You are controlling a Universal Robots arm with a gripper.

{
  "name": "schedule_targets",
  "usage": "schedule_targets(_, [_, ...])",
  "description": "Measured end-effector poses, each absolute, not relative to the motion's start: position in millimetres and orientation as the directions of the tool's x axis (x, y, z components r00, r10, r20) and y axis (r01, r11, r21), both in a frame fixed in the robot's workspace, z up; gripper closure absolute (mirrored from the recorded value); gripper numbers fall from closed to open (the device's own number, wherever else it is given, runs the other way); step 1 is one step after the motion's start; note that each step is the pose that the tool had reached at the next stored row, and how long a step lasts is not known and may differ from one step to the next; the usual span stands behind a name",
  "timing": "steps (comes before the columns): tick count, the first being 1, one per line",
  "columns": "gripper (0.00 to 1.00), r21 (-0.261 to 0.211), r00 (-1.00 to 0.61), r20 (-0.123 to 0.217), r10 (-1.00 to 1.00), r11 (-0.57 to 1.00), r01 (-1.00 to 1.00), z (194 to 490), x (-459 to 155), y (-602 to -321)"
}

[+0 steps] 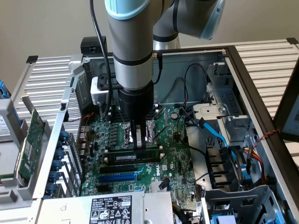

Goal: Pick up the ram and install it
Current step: 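Insert the ram into the slot, then press down the ram until it locks into place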

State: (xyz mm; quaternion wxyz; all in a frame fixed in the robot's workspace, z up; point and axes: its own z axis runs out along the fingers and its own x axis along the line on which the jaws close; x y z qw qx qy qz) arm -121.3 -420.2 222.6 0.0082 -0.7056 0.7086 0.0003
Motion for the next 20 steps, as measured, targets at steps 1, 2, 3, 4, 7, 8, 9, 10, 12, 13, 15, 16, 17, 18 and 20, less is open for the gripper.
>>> schedule_targets(1, [0.78, -0.011, -0.004, -0.012, -1.0, 0.004, -1.0, 223, -121, -420])
schedule_targets(2, [0.72, -0.011, -0.004, -0.012, -1.0, 0.004, -1.0, 225, -121, -420])
schedule_targets(3, [0.72, -0.011, -0.004, -0.012, -1.0, 0.004, -1.0, 226, -121, -420])
schedule_targets(4, [0.72, -0.011, -0.004, -0.012, -1.0, 0.004, -1.0, 228, -121, -420])
schedule_targets(7, [0.72, -0.012, -0.004, -0.012, -1.0, 0.004, -1.0, 231, -121, -420])
schedule_targets(8, [0.72, -0.012, -0.004, -0.012, -1.0, 0.004, -1.0, 231, -121, -420])
schedule_targets(9, [0.72, -0.013, -0.004, -0.012, -1.0, 0.004, -1.0, 231, -122, -420])
schedule_targets(10, [0.72, -0.014, -0.004, -0.012, -1.0, 0.004, -1.0, 231, -122, -420])
schedule_targets(12, [0.72, -0.015, -0.004, -0.012, -1.0, 0.004, -1.0, 232, -122, -420])
schedule_targets(13, [0.72, -0.015, -0.004, -0.012, -1.0, 0.004, -1.0, 233, -122, -420])
schedule_targets(15, [0.72, -0.015, -0.004, -0.012, -1.0, 0.004, -1.0, 233, -122, -420])
schedule_targets(16, [0.72, -0.015, -0.004, -0.012, -1.0, 0.004, -1.0, 233, -122, -420])
schedule_targets(17, [0.72, -0.015, -0.004, -0.012, -1.0, 0.004, -1.0, 234, -122, -420])
schedule_targets(18, [0.72, -0.015, -0.004, -0.012, -1.0, 0.004, -1.0, 234, -122, -420])
schedule_targets(20, [0.72, -0.015, -0.004, -0.012, -1.0, 0.004, -1.0, 234, -122, -420])
